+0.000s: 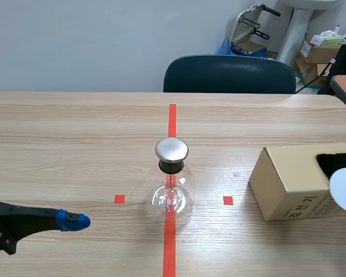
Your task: Do the electroscope experiment
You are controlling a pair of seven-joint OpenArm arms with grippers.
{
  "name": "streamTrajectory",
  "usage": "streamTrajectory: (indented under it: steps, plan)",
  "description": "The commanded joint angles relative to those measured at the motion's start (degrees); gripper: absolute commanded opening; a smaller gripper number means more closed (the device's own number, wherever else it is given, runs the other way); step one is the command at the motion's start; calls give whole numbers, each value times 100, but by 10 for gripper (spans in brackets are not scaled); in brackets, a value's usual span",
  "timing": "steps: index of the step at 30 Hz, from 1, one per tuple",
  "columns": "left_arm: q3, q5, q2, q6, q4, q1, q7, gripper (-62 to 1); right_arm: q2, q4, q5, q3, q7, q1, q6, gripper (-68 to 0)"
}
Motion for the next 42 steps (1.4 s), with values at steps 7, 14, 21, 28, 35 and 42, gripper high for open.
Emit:
streamTrajectory:
  steps: [7, 14, 21, 28, 35, 42]
  plan:
    - [37, -55, 28, -17, 70, 28, -87, -159, 94, 17, 63, 15, -39, 44, -264, -656]
    - [37, -55, 28, -17, 70, 28, -87, -159, 92, 17, 90, 15, 402, 50, -264, -656]
    - [37, -55, 28, -17, 70, 28, -87, -159, 94, 15, 55, 15, -817, 52, -264, -656]
    - [37, -55, 31, -17, 72, 28, -90, -159, 92, 15, -11, 15, 870, 50, -264, -656]
    - [37, -55, 31, -17, 72, 26, -90, -159, 90, 15, -20, 15, -1147, 52, -264, -656]
    - [37, -55, 31, -17, 72, 26, -90, -159, 92, 17, -20, 15, 1069, 52, -264, -656]
